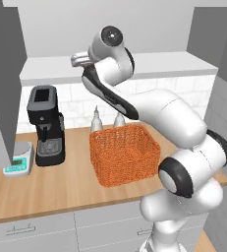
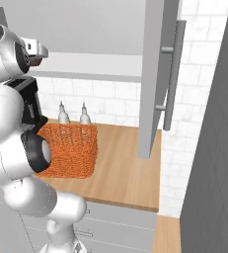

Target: Open the cabinet, pick up the bread from the cabinet and place it in the basket. Then move the basket to the dining counter.

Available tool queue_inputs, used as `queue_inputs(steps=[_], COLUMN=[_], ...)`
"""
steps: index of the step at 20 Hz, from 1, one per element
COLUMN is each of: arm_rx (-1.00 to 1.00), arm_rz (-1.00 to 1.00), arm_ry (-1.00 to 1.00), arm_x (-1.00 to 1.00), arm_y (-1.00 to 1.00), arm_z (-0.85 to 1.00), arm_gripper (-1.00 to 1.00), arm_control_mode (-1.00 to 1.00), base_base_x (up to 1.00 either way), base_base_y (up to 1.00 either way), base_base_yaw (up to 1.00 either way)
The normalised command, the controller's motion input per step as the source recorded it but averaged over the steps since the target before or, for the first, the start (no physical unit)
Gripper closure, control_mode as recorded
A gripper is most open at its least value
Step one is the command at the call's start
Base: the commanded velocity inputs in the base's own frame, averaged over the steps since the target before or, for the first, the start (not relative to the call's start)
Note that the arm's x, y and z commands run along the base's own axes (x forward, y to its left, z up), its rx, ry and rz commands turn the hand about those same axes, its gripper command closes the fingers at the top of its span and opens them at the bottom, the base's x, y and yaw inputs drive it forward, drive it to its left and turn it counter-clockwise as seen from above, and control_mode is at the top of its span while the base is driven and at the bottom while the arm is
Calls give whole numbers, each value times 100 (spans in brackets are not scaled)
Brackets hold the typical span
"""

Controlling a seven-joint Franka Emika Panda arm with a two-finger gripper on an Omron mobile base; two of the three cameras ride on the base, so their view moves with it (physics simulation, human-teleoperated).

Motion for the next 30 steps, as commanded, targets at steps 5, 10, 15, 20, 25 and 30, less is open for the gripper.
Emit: queue_inputs(steps=[5, 10, 15, 20, 25, 30], arm_rx=[0, 1, 10, 8, 9, 2], arm_rz=[-9, -16, -14, -19, -12, -4], arm_ry=[-10, -2, 0, 0, 4, 21], arm_x=[-66, -86, -100, -100, -99, -47], arm_y=[0, -8, -32, -28, -24, -14], arm_z=[-10, 25, 8, 0, -15, -46], arm_gripper=[100, 100, 100, 100, 100, 100], arm_control_mode=[-100, -100, -100, -100, -100, -100], base_base_x=[0, 0, 0, 0, 0, 0], base_base_y=[0, 0, 0, 0, 0, 0], base_base_yaw=[0, 0, 0, 0, 0, 0])
